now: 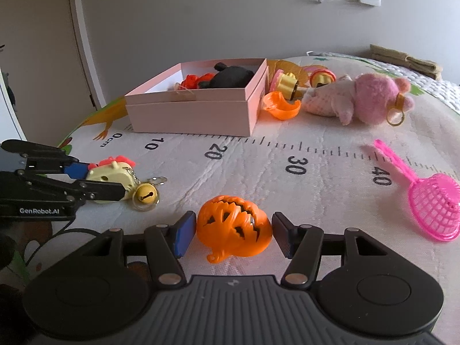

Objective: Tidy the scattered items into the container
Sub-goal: 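Carry the pumpkin with the right gripper while left gripper carries the yellow toy toward the box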

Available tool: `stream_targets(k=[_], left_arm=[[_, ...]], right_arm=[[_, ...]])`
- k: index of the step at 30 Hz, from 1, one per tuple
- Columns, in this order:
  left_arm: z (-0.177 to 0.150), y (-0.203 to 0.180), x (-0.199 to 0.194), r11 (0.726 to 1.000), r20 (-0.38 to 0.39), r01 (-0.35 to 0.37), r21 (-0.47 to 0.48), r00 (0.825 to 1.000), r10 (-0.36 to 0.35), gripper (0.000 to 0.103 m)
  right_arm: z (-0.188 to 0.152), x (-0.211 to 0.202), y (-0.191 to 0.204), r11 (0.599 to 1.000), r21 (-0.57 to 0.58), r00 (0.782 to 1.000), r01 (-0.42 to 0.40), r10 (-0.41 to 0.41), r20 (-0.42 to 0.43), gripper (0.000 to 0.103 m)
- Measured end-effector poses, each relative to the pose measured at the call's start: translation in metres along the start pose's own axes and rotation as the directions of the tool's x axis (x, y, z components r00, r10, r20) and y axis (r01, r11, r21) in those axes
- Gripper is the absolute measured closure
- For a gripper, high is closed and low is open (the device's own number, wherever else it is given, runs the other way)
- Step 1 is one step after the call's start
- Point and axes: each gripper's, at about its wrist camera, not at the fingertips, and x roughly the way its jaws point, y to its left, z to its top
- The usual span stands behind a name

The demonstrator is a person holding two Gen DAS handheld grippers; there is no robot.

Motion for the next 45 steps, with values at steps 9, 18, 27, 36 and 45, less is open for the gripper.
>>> stream_targets(k=[9,18,27,36,45], left_arm=[[-0.002,0.003,-0.015,1.000,0.002,-0.004,0.009,1.000,0.004,0.066],[0.002,0.010,-0.028,1.000,0.031,-0.019,0.003,0.999,0.019,0.066],[0.007,0.017,-0.042,0.999,0.058,-0.048,0.003,0.997,0.047,0.066],[0.035,0.030,-0.043,0.996,0.136,-0.091,0.024,0.987,0.087,0.066],[0.121,0.074,-0.012,0.992,0.234,-0.122,-0.013,0.965,0.121,0.066]], right_arm=[[0.005,0.001,0.014,0.999,-0.012,0.999,-0.051,0.051,0.002,0.045],[0.017,0.002,0.032,0.994,-0.053,0.996,-0.091,0.092,0.013,0.045],[0.029,0.004,0.051,0.986,-0.106,0.992,-0.127,0.129,0.012,0.045],[0.064,0.004,0.056,0.977,-0.181,0.991,-0.111,0.123,0.056,0.045],[0.141,0.030,0.047,0.968,-0.249,0.979,-0.036,0.084,0.185,0.045]])
